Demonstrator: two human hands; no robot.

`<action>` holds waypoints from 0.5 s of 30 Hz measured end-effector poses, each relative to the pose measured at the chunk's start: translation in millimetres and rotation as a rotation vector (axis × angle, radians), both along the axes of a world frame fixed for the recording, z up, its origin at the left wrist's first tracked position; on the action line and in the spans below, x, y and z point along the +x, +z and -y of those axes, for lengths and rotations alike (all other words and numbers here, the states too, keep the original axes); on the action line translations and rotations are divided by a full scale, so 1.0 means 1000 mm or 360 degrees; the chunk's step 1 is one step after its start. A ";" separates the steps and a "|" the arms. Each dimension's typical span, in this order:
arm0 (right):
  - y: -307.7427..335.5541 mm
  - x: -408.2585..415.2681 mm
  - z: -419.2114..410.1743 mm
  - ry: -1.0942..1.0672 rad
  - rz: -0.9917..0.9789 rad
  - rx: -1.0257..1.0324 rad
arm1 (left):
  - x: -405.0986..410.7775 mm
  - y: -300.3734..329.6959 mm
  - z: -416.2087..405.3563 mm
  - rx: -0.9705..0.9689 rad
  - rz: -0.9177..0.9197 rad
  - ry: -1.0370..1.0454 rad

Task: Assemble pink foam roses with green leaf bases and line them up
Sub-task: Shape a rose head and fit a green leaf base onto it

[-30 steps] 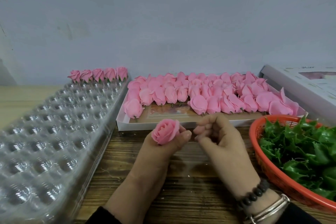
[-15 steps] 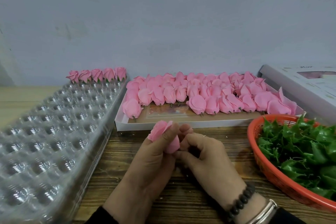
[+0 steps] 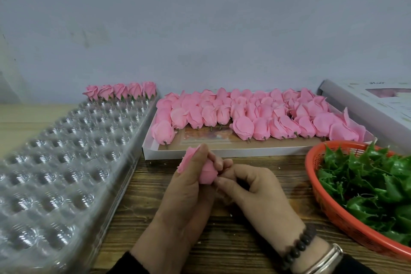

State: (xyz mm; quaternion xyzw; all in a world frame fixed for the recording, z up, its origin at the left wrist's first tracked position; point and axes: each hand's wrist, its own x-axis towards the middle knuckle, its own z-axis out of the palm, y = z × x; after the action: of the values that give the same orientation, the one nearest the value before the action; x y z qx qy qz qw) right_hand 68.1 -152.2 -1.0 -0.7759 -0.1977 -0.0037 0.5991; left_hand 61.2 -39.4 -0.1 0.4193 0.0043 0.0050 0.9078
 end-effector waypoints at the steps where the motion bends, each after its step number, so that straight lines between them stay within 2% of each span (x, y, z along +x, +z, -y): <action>1: 0.000 -0.001 -0.001 -0.0059 0.0040 -0.0007 | 0.000 0.000 0.001 -0.0037 0.0000 0.0026; 4: -0.003 0.000 -0.002 -0.0143 0.0070 -0.0059 | 0.000 -0.002 0.004 -0.0116 -0.0026 0.0024; 9: -0.002 -0.003 -0.004 -0.0172 0.0141 -0.0088 | -0.001 -0.005 0.005 -0.0013 -0.0035 -0.0092; 15: 0.007 -0.003 0.000 0.0131 -0.0150 0.0046 | 0.001 -0.005 -0.002 -0.0030 -0.0037 -0.0184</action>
State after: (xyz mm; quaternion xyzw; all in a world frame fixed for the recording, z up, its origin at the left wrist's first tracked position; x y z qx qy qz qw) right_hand 64.9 -152.2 6.1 -0.7576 -0.2012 0.0546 0.6185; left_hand 61.9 -37.1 -5.4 0.4104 -0.0092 -0.0525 0.9104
